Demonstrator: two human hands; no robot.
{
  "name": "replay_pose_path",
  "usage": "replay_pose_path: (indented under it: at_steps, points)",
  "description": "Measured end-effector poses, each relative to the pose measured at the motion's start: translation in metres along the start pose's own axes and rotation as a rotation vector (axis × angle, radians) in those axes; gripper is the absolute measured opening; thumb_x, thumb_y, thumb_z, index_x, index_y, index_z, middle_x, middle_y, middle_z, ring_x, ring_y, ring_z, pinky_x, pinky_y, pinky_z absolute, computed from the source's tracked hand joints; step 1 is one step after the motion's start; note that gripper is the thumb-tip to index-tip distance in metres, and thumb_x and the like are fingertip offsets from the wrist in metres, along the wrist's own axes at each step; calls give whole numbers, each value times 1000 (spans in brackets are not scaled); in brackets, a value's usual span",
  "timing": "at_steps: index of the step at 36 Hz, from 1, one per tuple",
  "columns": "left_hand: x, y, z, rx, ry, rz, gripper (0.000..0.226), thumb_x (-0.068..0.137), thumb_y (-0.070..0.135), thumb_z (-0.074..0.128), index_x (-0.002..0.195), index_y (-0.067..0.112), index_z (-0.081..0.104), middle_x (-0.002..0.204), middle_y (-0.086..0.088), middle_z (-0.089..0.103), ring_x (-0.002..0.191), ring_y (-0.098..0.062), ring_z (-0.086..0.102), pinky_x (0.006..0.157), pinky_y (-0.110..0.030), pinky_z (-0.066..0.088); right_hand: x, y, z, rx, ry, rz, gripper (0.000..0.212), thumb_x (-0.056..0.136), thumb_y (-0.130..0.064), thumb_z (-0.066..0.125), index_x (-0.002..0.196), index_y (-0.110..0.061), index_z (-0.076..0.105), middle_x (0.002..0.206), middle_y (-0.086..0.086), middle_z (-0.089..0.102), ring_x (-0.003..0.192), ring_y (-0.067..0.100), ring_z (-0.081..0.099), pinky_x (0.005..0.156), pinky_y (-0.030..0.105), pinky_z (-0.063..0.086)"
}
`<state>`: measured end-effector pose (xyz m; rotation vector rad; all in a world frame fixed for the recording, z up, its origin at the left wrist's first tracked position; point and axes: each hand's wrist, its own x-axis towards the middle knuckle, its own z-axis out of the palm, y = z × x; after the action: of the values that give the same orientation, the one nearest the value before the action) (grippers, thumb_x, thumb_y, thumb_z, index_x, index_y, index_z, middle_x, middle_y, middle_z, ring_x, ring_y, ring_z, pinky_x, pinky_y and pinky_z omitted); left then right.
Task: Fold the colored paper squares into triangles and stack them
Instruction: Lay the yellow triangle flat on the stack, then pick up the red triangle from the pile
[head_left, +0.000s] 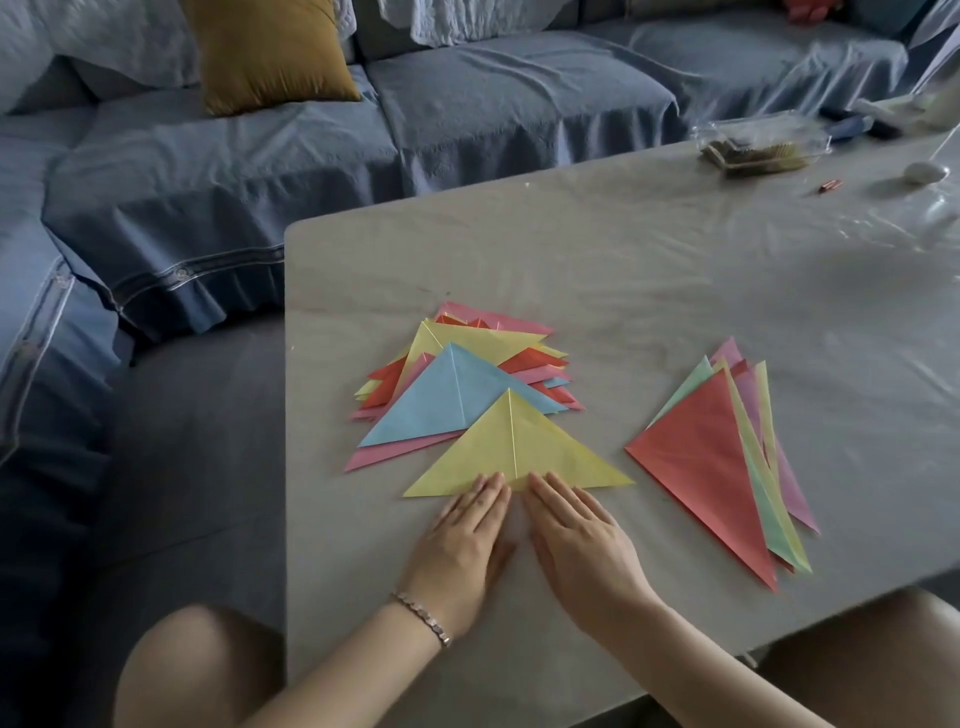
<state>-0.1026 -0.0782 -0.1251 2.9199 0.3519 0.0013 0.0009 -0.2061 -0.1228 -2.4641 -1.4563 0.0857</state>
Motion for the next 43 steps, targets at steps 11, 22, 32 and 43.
replay_pose_path:
  at_steps: [11, 22, 32, 43]
  points:
    - [-28, -25, -13, -65, -76, -228, 64, 98, 43, 7, 123, 14, 58, 130, 2, 56, 118, -12, 54, 106, -17, 12, -12, 33, -9, -58, 194, 71, 60, 100, -31, 15, 100, -11, 71, 110, 2, 69, 104, 19, 64, 98, 45, 38]
    - [-39, -36, -12, -71, 71, -398, 71, 92, 56, 10, 123, 15, 58, 132, 6, 52, 121, -8, 50, 107, -34, 28, -26, 50, -15, -79, 253, 118, 56, 100, -29, 18, 106, -8, 70, 113, 4, 67, 107, 21, 63, 105, 41, 35]
    - [9, -30, -41, -11, 105, -581, 34, 82, 43, 62, 104, 17, 58, 97, 1, 62, 95, -20, 57, 79, -30, 41, -16, 67, -45, 48, 359, 328, 15, 72, 0, 72, 84, -8, 72, 85, 8, 70, 81, 31, 66, 81, 44, 46]
    - [38, -29, -45, -204, -77, -763, 62, 70, 46, 74, 117, 16, 50, 114, -1, 57, 108, -21, 54, 84, -31, 44, 4, 98, -75, -39, -144, 918, 66, 82, -59, 53, 128, -14, 39, 125, 17, 44, 117, 32, 40, 97, 40, 32]
